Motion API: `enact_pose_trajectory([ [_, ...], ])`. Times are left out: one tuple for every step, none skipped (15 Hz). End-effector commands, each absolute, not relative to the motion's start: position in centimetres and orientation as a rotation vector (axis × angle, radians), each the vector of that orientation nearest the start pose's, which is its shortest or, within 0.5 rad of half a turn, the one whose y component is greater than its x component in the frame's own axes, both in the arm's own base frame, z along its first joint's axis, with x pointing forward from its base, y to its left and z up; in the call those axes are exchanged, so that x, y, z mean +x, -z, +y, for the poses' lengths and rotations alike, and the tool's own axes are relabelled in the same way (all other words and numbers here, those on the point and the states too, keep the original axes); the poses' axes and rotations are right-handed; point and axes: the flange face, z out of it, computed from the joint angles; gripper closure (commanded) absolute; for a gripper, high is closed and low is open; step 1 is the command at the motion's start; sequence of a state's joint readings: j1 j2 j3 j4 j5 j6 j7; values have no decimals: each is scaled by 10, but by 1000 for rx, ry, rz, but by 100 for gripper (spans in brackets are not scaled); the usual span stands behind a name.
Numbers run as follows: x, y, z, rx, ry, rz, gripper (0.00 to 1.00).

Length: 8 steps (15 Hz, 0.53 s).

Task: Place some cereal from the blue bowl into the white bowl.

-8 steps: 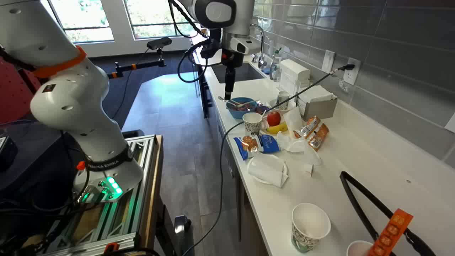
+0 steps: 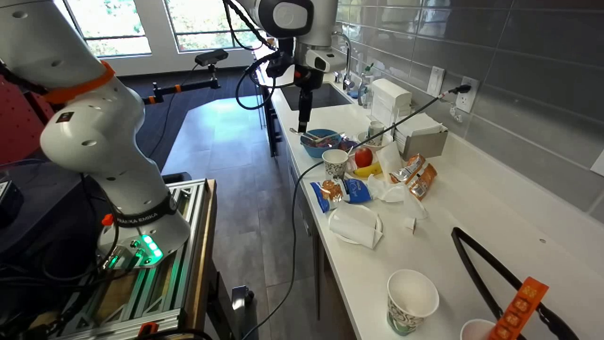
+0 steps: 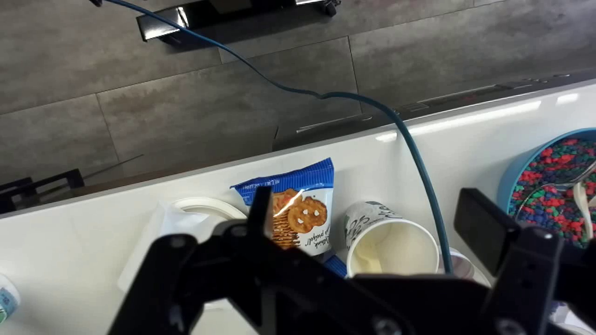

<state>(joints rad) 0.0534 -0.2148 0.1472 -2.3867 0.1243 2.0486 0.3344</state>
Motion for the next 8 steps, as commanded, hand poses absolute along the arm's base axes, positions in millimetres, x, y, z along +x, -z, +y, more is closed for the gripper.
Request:
enact_pose_trajectory([
  [441, -393, 97, -3078, -217, 314, 0],
  [441, -393, 97, -3078, -217, 314, 0],
  [441, -393, 97, -3078, -217, 314, 0],
  [450, -390, 103, -3079, -220, 308, 0],
  [456, -389, 111, -3069, -242, 346, 0],
  [463, -389, 120, -3063, -252, 354, 0],
  [470, -388, 130, -3061, -283, 404, 0],
  [478, -387, 142, -3071, -289, 445, 0],
])
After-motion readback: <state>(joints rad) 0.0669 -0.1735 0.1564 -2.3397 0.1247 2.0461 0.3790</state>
